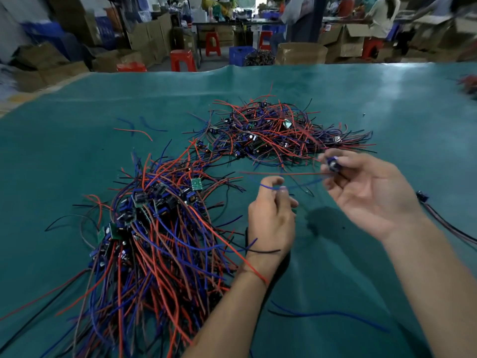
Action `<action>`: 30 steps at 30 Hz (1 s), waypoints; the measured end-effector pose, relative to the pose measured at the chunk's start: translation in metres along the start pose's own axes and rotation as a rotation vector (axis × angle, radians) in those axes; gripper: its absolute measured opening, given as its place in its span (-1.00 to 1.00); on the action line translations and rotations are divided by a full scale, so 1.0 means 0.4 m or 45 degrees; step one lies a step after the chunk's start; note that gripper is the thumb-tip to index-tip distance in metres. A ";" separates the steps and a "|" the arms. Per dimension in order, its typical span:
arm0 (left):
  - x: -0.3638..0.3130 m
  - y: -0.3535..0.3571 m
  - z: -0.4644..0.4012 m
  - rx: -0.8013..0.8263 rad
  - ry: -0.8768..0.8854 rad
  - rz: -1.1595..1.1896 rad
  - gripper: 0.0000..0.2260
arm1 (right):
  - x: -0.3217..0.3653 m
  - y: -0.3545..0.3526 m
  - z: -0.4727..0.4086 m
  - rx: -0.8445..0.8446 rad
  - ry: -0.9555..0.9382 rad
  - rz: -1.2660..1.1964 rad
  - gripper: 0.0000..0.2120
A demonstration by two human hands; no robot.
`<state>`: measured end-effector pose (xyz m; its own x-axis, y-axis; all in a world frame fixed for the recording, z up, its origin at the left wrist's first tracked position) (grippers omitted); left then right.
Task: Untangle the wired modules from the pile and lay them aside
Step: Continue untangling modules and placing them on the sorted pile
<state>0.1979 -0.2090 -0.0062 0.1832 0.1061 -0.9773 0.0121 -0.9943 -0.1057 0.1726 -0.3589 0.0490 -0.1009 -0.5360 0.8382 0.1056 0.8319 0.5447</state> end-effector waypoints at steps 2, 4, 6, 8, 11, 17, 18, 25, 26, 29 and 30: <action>0.002 0.004 0.003 0.026 -0.018 0.032 -0.84 | -0.017 -0.011 0.020 0.014 0.068 -0.109 -0.77; 0.000 0.010 0.005 0.064 -0.042 0.060 -0.63 | -0.049 -0.011 0.023 0.019 0.091 0.080 -0.74; -0.002 0.019 0.008 0.134 -0.096 0.173 -0.46 | -0.065 -0.013 0.022 -0.052 0.018 0.276 -0.74; -0.013 0.028 0.011 0.204 -0.093 0.243 -0.43 | -0.064 -0.011 0.019 -0.117 -0.087 0.368 -0.75; -0.022 0.029 0.014 0.249 -0.035 0.127 -0.65 | -0.067 -0.014 0.016 -0.153 -0.140 0.370 -0.80; -0.021 0.023 0.014 0.225 -0.034 0.044 -0.86 | -0.068 -0.039 0.011 -0.269 -0.114 0.248 -0.86; -0.026 0.022 0.015 0.220 -0.018 0.021 -0.86 | -0.069 -0.041 0.009 -0.286 -0.116 0.224 -0.85; -0.029 0.019 0.012 0.220 0.040 -0.085 -0.77 | -0.064 -0.063 0.001 -0.287 -0.103 0.352 -0.76; -0.026 0.022 0.013 0.228 0.042 -0.092 -0.77 | -0.053 -0.071 0.002 -0.330 -0.165 0.470 -0.84; -0.025 0.028 0.016 0.260 0.052 -0.111 -0.82 | -0.005 -0.101 0.006 -0.497 -0.397 0.727 -0.82; -0.028 0.030 0.018 0.271 0.057 -0.119 -0.84 | 0.011 -0.110 0.009 -0.532 -0.461 0.774 -0.81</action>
<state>0.1890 -0.2220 0.0021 0.2345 0.1922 -0.9529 -0.1756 -0.9558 -0.2359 0.1640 -0.3973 0.0288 -0.2125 0.1296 0.9685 0.5972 0.8017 0.0237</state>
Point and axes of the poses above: each hand's wrist, its own z-axis away from the middle knuckle, its own y-axis out of the palm, x = y × z, the point moved 8 cm from there along -z, towards the middle knuckle, and after that the axes turned 4 degrees about -y, right-handed, at the moved point
